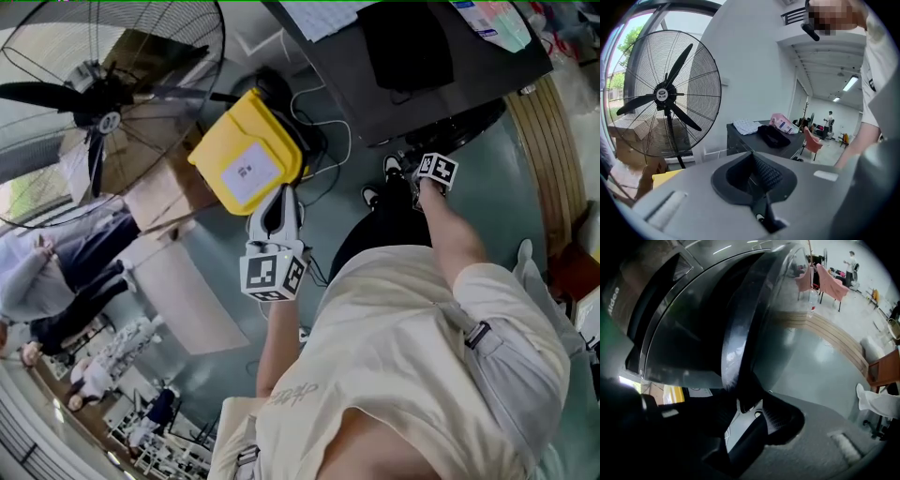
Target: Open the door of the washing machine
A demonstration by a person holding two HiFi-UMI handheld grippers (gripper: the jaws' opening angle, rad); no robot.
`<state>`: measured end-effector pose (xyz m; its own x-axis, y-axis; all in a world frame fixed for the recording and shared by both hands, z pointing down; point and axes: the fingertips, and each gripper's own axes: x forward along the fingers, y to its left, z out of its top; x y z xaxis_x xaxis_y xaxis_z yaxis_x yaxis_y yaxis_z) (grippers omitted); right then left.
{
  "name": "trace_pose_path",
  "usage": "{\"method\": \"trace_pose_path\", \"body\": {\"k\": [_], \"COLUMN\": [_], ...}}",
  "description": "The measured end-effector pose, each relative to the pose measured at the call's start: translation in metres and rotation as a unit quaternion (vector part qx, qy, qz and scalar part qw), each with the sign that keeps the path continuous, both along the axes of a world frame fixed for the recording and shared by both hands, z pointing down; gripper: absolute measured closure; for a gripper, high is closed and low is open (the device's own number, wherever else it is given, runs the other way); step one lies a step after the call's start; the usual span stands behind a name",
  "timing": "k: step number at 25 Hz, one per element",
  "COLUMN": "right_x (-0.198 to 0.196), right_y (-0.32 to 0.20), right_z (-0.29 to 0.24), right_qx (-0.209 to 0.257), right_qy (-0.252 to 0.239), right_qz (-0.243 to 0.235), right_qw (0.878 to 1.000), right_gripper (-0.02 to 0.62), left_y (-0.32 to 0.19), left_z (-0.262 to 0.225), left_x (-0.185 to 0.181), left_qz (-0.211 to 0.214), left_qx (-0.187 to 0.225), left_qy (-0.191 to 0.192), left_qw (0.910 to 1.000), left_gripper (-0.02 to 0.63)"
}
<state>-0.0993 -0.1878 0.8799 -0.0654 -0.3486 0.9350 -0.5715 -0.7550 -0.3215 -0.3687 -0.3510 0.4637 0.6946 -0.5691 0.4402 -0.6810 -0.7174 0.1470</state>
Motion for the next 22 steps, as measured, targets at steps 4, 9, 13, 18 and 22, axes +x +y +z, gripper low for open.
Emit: {"method": "trace_pose_path", "body": {"k": [4,9,13,18,22], "right_x": [0.002,0.011,0.023,0.036,0.052], "right_y": [0.039,0.078,0.114,0.159,0.186], "right_z": [0.000,-0.003,-0.004,-0.005,-0.007], "right_qx": [-0.015,-0.023,-0.052,-0.081,-0.095], "right_qy": [0.010,0.019,0.027,0.042,0.054], "right_qz": [-0.001,-0.028,-0.013,0.009,0.005], "right_qw": [1.000,0.999,0.998,0.996,0.994], "right_gripper": [0.445,0.459,0.484,0.508,0.515], "left_y": [0.009,0.024,0.034,0.045,0.055], "left_z": [0.004,0.011,0.013,0.021,0.033], "left_x": [0.011,0.032,0.048,0.058,0.071], "left_qz": [0.020,0.056,0.084,0.110,0.133], "left_qx": [-0.003,-0.007,-0.011,-0.022,-0.032], "left_qy": [0.010,0.022,0.025,0.026,0.023], "left_qw": [0.9997,0.9982,0.9961,0.9933,0.9904], "left_gripper": [0.589,0.589,0.589,0.589,0.589]}}
